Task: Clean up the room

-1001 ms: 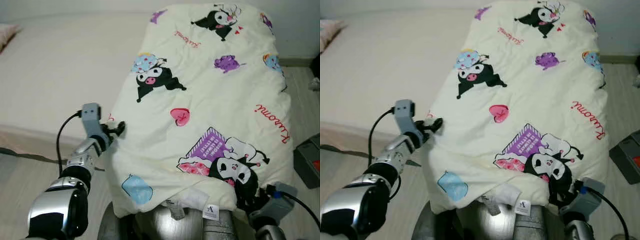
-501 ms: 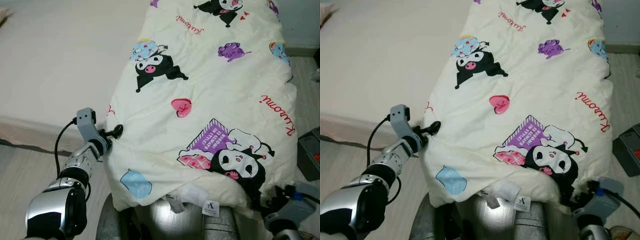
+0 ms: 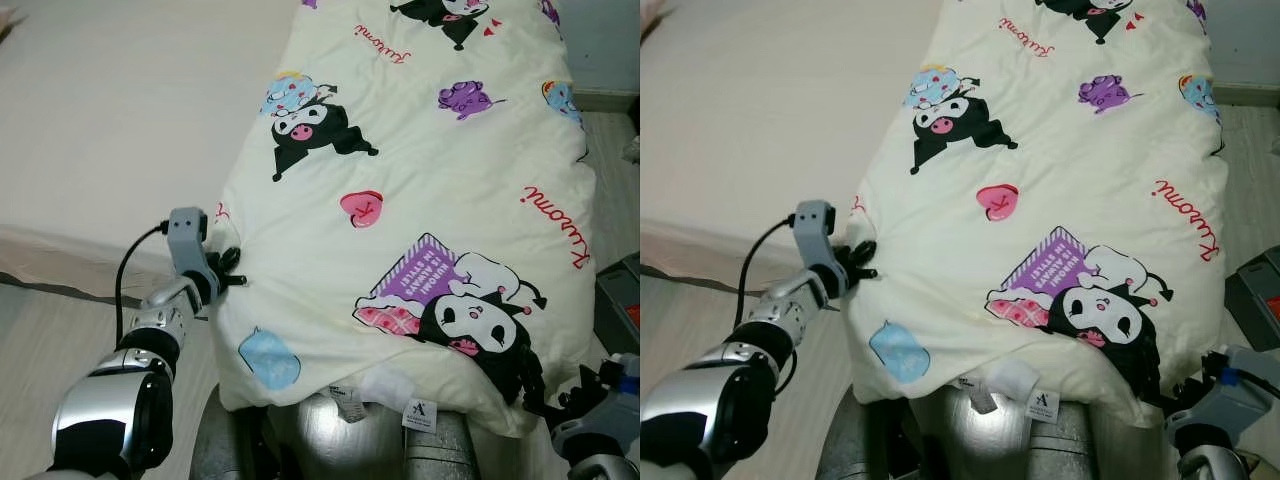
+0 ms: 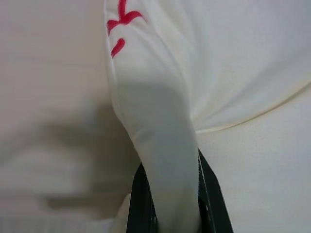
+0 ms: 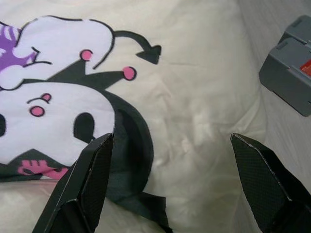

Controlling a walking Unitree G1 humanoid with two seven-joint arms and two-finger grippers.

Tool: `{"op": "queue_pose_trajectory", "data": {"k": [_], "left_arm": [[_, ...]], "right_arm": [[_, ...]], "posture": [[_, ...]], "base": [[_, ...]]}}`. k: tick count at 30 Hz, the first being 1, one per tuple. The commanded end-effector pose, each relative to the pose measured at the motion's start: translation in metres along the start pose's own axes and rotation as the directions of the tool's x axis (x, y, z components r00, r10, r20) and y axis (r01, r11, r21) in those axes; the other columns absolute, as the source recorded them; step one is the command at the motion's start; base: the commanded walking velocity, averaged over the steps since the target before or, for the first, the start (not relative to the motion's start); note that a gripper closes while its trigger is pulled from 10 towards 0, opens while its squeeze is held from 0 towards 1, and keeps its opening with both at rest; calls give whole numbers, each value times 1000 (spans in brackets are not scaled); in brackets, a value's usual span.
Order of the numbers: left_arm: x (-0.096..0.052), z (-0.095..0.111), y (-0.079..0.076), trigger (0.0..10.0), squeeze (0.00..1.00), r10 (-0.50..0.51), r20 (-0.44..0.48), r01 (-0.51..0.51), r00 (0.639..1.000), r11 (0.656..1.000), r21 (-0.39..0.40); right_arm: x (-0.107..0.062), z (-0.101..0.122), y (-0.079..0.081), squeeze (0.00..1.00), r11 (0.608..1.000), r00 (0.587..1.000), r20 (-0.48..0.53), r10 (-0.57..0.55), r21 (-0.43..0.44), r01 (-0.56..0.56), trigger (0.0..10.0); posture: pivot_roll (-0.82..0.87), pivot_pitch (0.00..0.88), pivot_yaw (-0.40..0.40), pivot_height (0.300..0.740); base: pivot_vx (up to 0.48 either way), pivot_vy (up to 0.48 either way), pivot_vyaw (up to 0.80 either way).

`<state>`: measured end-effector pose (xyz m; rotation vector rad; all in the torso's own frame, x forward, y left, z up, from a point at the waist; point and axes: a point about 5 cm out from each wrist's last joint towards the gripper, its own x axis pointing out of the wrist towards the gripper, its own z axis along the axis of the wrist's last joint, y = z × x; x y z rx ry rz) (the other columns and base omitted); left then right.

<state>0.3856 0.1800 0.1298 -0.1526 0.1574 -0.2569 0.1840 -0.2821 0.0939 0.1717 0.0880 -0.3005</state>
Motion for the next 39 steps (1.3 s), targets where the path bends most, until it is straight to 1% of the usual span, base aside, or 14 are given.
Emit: {"op": "queue_pose_trajectory", "data": {"k": [1,11,12,13,16,18,21,26,27,30,31,32,35,39], "left_arm": [[-7,3,17,0,0,50,2,-50,999,997,58],[-23,-13,42,0,0,172,-48,-166,984,981,98],[-30,-19,52,0,0,223,-70,-214,972,969,121],[-30,-19,52,0,0,223,-70,-214,972,969,121],[-54,-33,82,0,0,363,-121,-343,924,925,163],[-54,-33,82,0,0,363,-121,-343,924,925,163],[-73,-41,101,0,0,433,-146,-410,890,898,162],[-76,-42,104,0,0,433,-147,-411,889,898,158],[-73,-43,99,2157,0,398,-149,-379,905,915,137],[-69,-45,94,2157,0,359,-153,-344,921,932,115],[-65,-49,84,10000,0,301,-165,-286,939,952,110],[-62,-54,77,10000,1000,258,-180,-241,949,964,111],[-64,-65,72,10000,1000,248,-218,-215,944,963,163],[-71,-67,82,10000,1000,324,-230,-270,918,933,239]], "right_arm": [[-5,-5,-5,0,1000,999,-35,-26,10,26,10000],[2,3,-5,0,999,999,-24,-39,5,39,10000],[2,4,-6,0,999,999,-23,-45,3,45,10000],[2,4,-6,0,999,999,-23,-45,3,45,10000],[2,4,-9,0,998,998,-16,-60,3,60,10000],[2,4,-9,0,998,998,-16,-60,3,60,10000],[4,5,-9,0,998,998,-15,-67,4,67,10000],[6,5,-9,0,998,998,-14,-68,5,68,10000],[8,5,-8,0,998,998,-14,-67,6,67,10000],[9,5,-7,0,998,998,-13,-65,6,65,10000],[11,5,-6,0,998,998,-13,-63,6,63,10000],[12,4,-5,0,998,998,-13,-62,7,62,10000],[16,5,-6,0,998,998,-8,-63,7,63,10000],[19,7,-7,0,998,998,1,-65,10,65,10000]], "posture": [[-279,441,177,547],[-287,423,180,547],[-287,418,184,547],[-287,418,184,547],[-283,414,188,547],[-283,414,188,547],[-265,404,192,547],[-263,401,190,547],[-259,397,190,547],[-259,397,190,547],[-260,387,192,547],[-264,378,193,547],[-270,364,195,547],[-269,354,194,547]], "base": [[0,0,0],[0,0,0],[0,0,0],[0,0,0],[0,0,0],[0,0,0],[0,0,0],[0,0,0],[0,0,0],[0,0,0],[0,0,0],[0,0,0],[0,0,0],[0,0,0]]}}
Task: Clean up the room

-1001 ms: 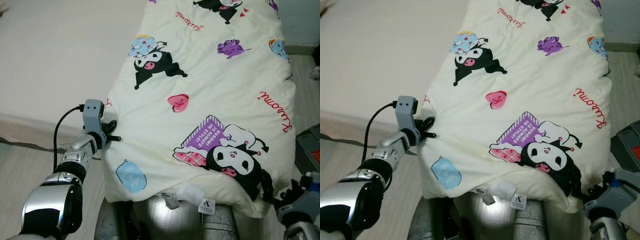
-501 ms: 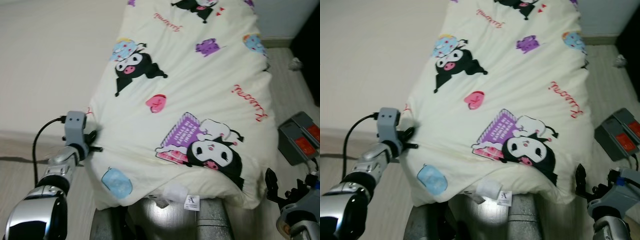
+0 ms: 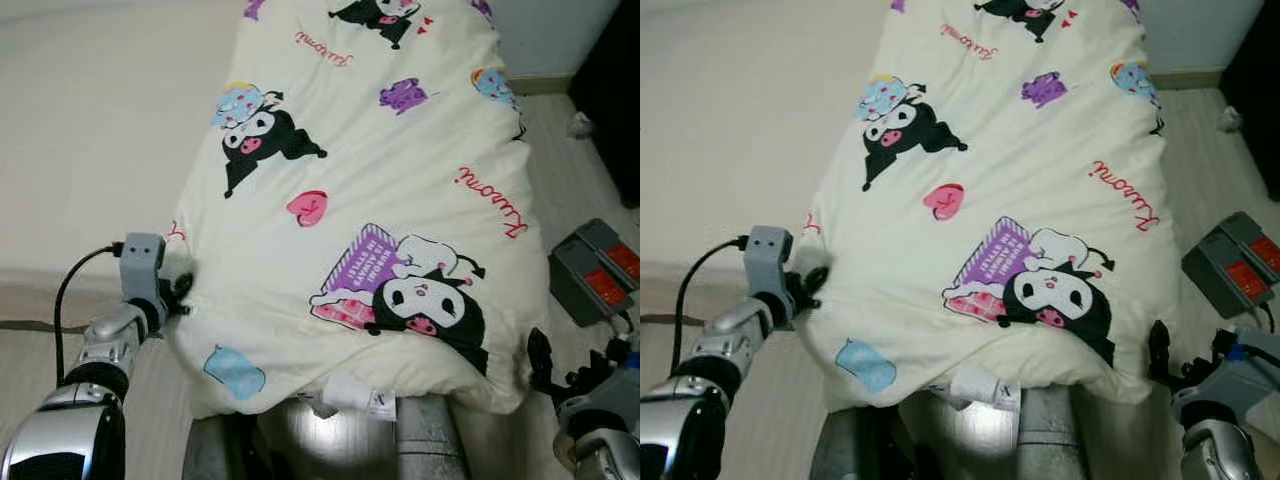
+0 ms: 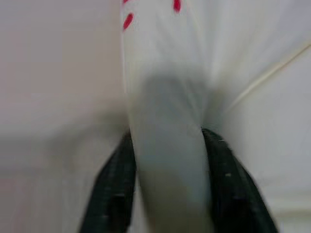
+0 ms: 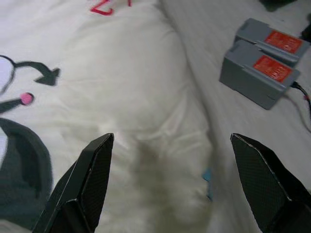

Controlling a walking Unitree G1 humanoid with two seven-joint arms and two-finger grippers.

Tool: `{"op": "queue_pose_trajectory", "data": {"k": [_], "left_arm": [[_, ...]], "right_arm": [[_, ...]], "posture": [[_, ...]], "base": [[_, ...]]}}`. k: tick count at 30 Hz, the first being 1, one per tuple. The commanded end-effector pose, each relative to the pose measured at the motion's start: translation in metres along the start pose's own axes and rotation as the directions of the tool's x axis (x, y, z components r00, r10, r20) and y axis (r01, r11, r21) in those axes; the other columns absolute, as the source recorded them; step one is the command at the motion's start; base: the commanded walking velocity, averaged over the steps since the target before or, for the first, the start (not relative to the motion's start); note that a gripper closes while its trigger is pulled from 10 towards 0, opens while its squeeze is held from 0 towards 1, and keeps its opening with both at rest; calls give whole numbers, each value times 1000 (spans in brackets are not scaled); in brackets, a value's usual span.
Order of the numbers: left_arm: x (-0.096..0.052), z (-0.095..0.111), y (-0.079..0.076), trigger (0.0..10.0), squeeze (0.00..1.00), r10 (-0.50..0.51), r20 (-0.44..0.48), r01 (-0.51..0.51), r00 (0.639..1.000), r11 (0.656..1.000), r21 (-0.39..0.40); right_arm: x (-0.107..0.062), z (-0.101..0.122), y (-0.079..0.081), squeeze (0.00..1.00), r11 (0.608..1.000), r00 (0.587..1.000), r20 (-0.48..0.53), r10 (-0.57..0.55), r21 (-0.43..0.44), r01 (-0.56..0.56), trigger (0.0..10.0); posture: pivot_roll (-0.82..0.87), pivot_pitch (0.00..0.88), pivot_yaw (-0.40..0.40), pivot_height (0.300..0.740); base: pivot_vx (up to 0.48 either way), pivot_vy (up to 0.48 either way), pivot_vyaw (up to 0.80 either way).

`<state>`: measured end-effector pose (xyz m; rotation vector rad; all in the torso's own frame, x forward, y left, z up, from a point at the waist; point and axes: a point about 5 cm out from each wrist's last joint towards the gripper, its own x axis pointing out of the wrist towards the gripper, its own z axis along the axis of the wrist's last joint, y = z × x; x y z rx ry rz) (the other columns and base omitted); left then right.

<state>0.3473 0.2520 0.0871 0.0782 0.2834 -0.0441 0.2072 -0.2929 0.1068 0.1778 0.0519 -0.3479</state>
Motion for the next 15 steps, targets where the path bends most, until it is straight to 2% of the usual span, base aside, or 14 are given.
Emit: {"op": "queue_pose_trajectory", "data": {"k": [1,3,9,10,11,12,14,15], "left_arm": [[-15,-32,18,10000,1000,86,-136,-81,987,996,43],[-15,-32,18,10000,1000,86,-136,-81,987,996,43],[-16,-19,34,10000,1000,124,-102,-115,987,989,92],[-19,-12,44,10000,1000,129,-85,-117,988,983,138],[-19,-12,44,10000,1000,129,-85,-117,988,983,138],[-21,-6,52,10000,1000,139,-74,-124,988,977,172],[-21,-6,52,10000,1000,139,-74,-124,988,977,172],[-25,-3,61,10000,1000,146,-73,-123,987,960,253]], "right_arm": [[-3,-8,-7,0,1000,999,-34,-22,-6,22,10000],[-3,-8,-7,0,1000,999,-34,-22,-6,22,10000],[10,-6,-6,0,1000,1000,-19,-13,2,13,10000],[17,-3,-4,0,1000,1000,-7,-4,11,4,10000],[17,-3,-4,0,1000,1000,-7,-4,11,4,10000],[25,-1,-2,0,1000,1000,3,5,21,-5,10000],[25,-1,-2,0,1000,1000,3,5,21,-5,10000],[33,1,0,0,999,1000,12,17,31,-17,10000]], "posture": [[-265,342,192,547],[-265,342,192,547],[-245,288,184,547],[-238,259,179,547],[-238,259,179,547],[-228,227,173,547],[-228,227,173,547],[-220,199,167,547]], "base": [[0,0,0],[0,0,0],[0,0,0],[0,0,0],[0,0,0],[0,0,0],[0,0,0],[0,0,0]]}}
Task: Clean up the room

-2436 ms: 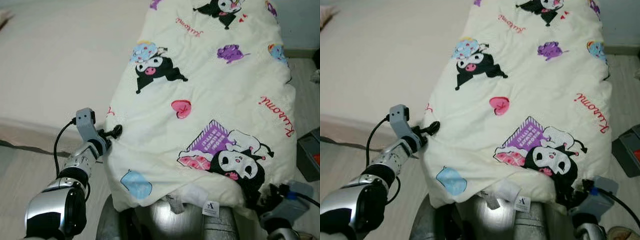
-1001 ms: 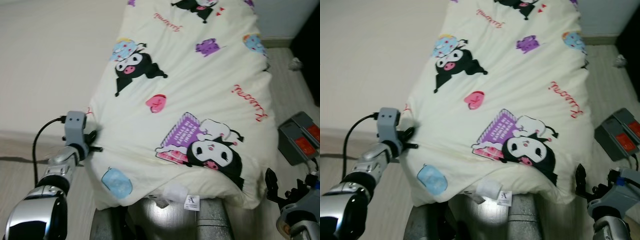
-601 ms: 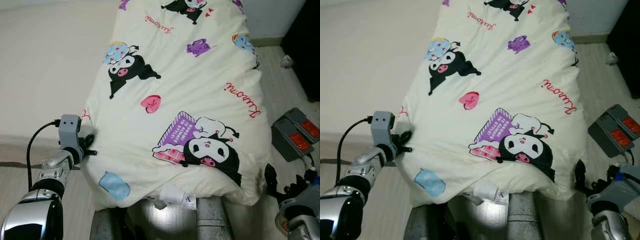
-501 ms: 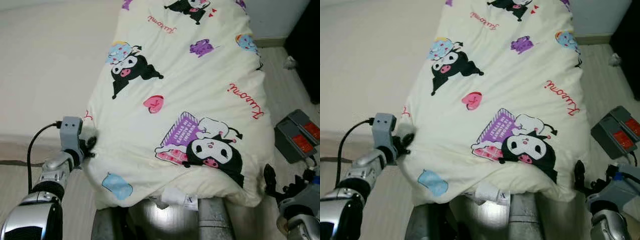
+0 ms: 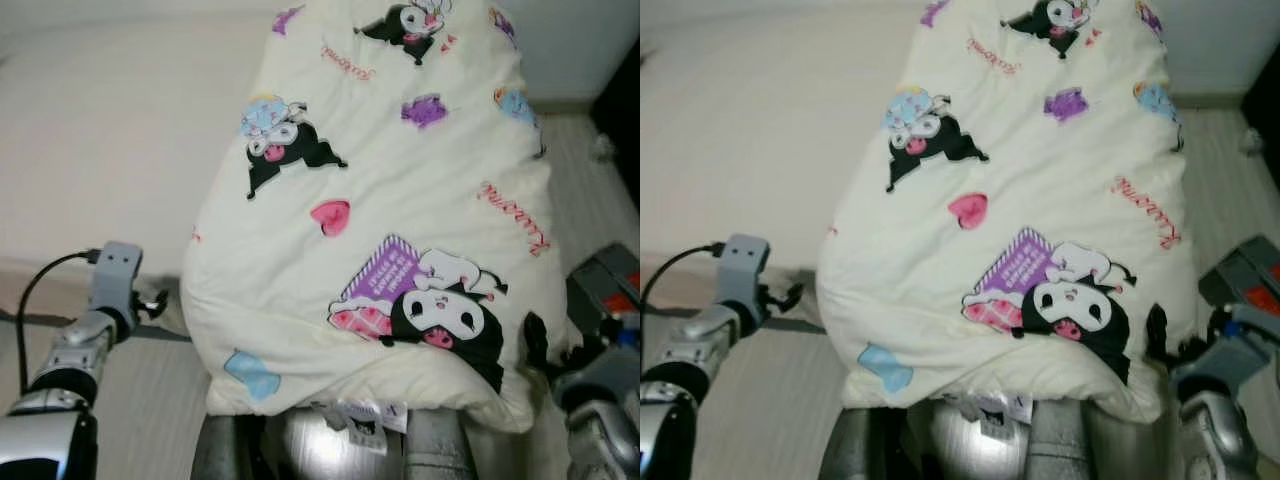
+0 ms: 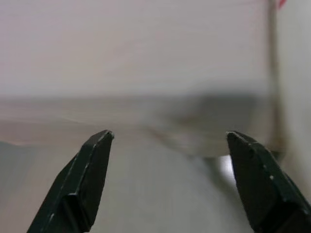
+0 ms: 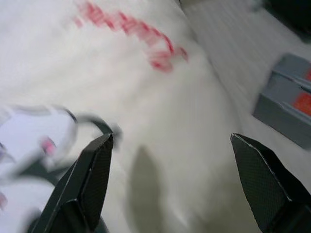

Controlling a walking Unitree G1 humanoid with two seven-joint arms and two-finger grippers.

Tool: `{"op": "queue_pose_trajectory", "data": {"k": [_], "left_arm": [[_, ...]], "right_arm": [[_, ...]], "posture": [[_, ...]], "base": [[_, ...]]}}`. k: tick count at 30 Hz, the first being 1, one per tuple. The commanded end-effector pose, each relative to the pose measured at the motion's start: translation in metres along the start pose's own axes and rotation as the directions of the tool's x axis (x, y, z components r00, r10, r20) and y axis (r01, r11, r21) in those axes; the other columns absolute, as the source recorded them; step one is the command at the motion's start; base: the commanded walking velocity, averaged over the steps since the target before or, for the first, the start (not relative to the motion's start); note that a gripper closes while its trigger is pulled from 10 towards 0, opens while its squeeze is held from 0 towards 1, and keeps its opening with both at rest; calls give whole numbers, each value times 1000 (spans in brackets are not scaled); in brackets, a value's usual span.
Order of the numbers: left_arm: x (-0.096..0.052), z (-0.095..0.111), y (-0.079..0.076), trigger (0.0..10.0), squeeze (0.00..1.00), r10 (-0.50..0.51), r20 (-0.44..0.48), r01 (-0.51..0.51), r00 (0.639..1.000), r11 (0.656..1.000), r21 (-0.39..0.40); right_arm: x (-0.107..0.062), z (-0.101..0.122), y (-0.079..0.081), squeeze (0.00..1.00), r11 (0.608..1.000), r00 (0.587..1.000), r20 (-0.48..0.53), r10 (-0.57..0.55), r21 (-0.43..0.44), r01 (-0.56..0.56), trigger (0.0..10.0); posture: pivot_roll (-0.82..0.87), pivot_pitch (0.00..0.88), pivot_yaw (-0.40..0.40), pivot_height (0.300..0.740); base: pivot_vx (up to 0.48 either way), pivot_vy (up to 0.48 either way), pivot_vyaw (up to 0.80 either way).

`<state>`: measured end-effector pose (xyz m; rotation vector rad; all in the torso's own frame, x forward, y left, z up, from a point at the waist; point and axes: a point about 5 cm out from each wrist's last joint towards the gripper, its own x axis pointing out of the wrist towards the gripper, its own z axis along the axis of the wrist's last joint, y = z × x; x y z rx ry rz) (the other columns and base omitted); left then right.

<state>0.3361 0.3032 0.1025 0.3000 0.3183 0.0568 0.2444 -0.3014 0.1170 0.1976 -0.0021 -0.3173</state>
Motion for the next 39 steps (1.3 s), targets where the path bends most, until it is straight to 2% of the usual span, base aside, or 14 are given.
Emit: {"op": "queue_pose_trajectory", "data": {"k": [1,6,9,11,13,14,15,20,21,22,23,26,30,39], "left_arm": [[-9,-12,15,10000,1000,7,-49,-1,999,991,133],[-11,-14,18,10000,1000,8,-25,-6,1000,996,88],[-12,-28,-1,10000,1000,2,-7,-3,1000,994,-108],[-12,-28,-1,10000,1000,2,-7,-3,1000,994,-108],[-12,-41,-17,10000,1000,10,-13,-13,1000,959,-284],[-12,-41,-17,10000,1000,10,-13,-13,1000,959,-284],[-15,-52,-27,10000,0,7,-38,-20,999,937,-349],[-39,-109,-48,10000,0,49,-249,-153,967,896,-418],[-39,-109,-48,10000,0,49,-249,-153,967,896,-418],[-46,-120,-49,10000,0,62,-293,-188,954,885,-425],[-46,-120,-49,10000,0,62,-293,-188,954,885,-425],[-65,-148,-52,10000,0,74,-398,-253,914,872,-420],[-83,-171,-61,10000,0,60,-480,-259,875,897,-359],[-103,-194,-75,10000,0,42,-574,-271,818,908,-319]], "right_arm": [[3,-9,-4,0,1000,1000,-29,-9,13,9,10000],[23,-14,5,0,999,998,-62,25,36,-22,10000],[29,-23,29,0,986,985,-87,151,80,-144,10000],[29,-23,29,0,986,985,-87,151,80,-144,10000],[33,-30,47,0,972,967,-110,228,80,-220,10000],[33,-30,47,0,972,967,-110,228,80,-220,10000],[33,-35,59,0,960,952,-127,277,79,-269,10000],[15,-67,130,0,812,782,-227,581,85,-578,10000],[15,-67,130,0,812,782,-227,581,85,-578,10000],[9,-74,143,0,764,730,-239,640,97,-638,10000],[9,-74,143,0,764,730,-239,640,97,-638,10000],[-4,-92,156,0,686,629,-329,705,91,-722,10000],[-1,-107,144,0,727,650,-427,629,28,-686,10000],[6,-108,132,0,767,682,-444,582,19,-642,10000]], "posture": [[-212,177,160,547],[-195,118,140,547],[-190,62,111,557],[-190,62,111,557],[-189,43,99,567],[-189,43,99,567],[-186,36,92,572],[-161,7,74,597],[-161,7,74,597],[-161,7,74,607],[-161,7,74,607],[-152,0,72,627],[-155,0,74,647],[-169,0,83,672]], "base": [[0,0,0],[0,0,0],[0,0,0],[0,0,0],[0,0,0],[0,0,0],[0,0,0],[0,0,0],[0,0,0],[0,0,0],[0,0,0],[0,0,0],[0,0,0],[0,0,0]]}}
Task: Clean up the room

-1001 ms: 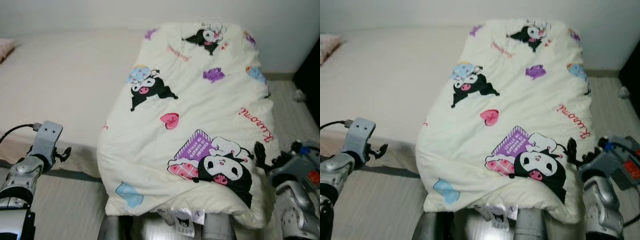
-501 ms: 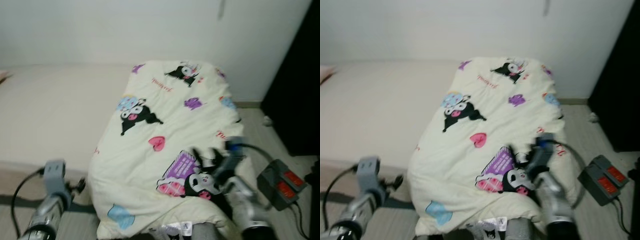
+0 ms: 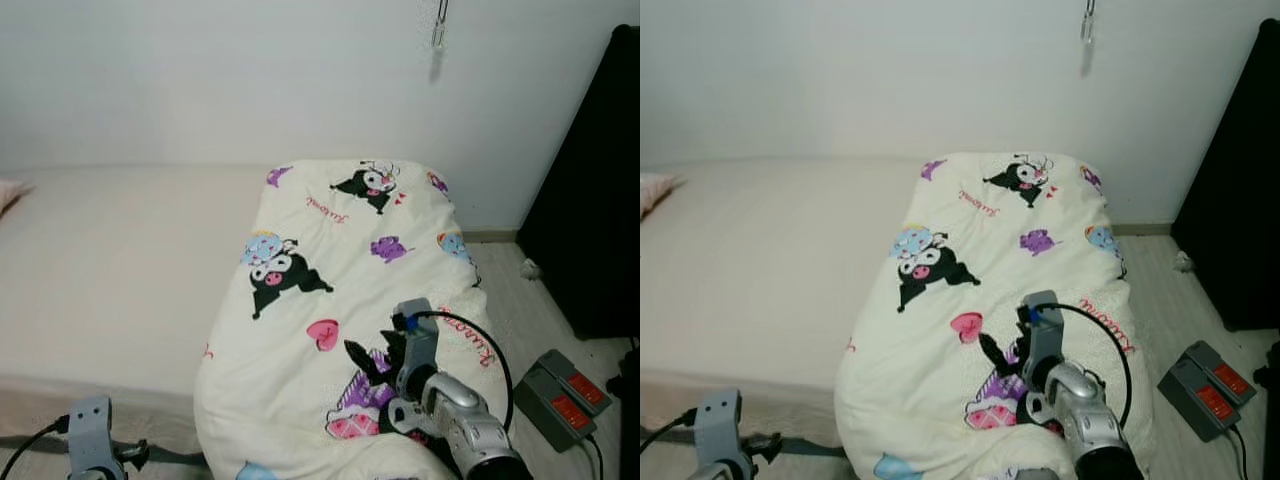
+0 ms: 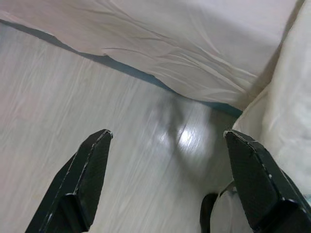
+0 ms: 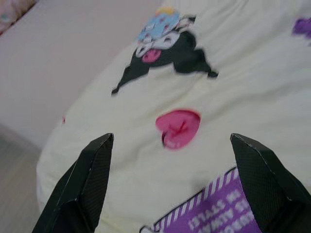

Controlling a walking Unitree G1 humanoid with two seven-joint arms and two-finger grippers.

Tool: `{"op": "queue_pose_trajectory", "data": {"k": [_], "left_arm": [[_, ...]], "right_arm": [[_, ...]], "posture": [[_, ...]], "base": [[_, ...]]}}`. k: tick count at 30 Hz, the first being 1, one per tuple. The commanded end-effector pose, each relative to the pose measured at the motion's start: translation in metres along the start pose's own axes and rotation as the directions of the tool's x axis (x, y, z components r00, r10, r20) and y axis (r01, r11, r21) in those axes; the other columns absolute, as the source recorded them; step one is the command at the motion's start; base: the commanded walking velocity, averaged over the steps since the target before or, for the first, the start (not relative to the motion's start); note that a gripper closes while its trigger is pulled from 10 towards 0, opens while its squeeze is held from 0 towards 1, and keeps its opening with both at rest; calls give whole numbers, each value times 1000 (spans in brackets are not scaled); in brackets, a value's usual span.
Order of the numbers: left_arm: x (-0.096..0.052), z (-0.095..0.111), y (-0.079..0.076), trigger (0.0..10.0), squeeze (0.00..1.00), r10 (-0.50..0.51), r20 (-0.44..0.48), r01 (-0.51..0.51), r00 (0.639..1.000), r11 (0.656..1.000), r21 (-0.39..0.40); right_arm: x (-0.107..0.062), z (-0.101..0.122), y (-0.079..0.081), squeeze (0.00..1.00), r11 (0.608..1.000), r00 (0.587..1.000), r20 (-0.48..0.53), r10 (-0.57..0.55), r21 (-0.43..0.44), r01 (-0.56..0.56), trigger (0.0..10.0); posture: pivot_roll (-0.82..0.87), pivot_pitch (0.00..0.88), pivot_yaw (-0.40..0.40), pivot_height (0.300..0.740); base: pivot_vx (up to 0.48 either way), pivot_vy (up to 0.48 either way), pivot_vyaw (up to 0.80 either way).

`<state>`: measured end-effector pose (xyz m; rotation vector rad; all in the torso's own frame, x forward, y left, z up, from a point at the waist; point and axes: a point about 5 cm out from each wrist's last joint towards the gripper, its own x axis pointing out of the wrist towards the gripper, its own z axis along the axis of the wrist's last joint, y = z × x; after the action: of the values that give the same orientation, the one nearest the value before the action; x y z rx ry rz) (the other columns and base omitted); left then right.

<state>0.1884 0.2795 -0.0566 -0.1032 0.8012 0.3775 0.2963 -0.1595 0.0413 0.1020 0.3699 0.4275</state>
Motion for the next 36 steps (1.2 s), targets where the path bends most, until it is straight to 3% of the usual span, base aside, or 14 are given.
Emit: {"op": "queue_pose_trajectory", "data": {"k": [1,7,11,15,21,27,31,35,36], "left_arm": [[-5,-24,-1,10000,0,14,-91,-12,996,999,31],[-9,-41,-3,10000,0,28,-153,-15,988,996,86],[-13,-55,-4,10000,0,27,-196,-3,980,992,122],[-15,-61,-5,10000,0,21,-216,10,976,989,145],[-16,-64,-11,10000,0,4,-230,39,973,983,182],[-15,-62,-15,10000,0,-2,-226,46,974,981,188],[-15,-63,-20,10000,0,-9,-229,53,973,981,188],[-15,-65,-21,10000,0,-14,-234,60,972,980,189],[-16,-68,-25,10000,0,-28,-247,78,969,978,195]], "right_arm": [[-2,-10,-3,0,1000,999,-45,-9,12,10,10000],[-6,-21,-5,0,1000,993,-116,11,-1,-11,10000],[-14,-43,-10,0,1000,972,-233,-8,-13,5,10000],[-18,-52,-17,0,999,960,-274,-54,-22,50,10000],[-26,-62,-35,0,979,930,-310,-195,-6,203,10000],[-29,-71,-38,0,971,915,-335,-226,0,239,10000],[-41,-103,-29,0,962,880,-407,-246,12,275,10000],[-46,-113,-26,0,961,862,-438,-255,-20,275,10000],[-54,-128,-22,0,954,827,-488,-279,-44,296,10000]], "posture": [[-185,0,86,677],[-197,0,91,692],[-202,0,92,707],[-206,0,96,717],[-206,0,93,740],[-200,0,86,740],[-191,0,80,740],[-188,0,79,740],[-177,0,74,740]], "base": [[0,0,0],[0,0,0],[0,0,0],[0,0,0],[0,0,0],[0,0,0],[0,0,0],[0,0,381],[0,0,756]]}}
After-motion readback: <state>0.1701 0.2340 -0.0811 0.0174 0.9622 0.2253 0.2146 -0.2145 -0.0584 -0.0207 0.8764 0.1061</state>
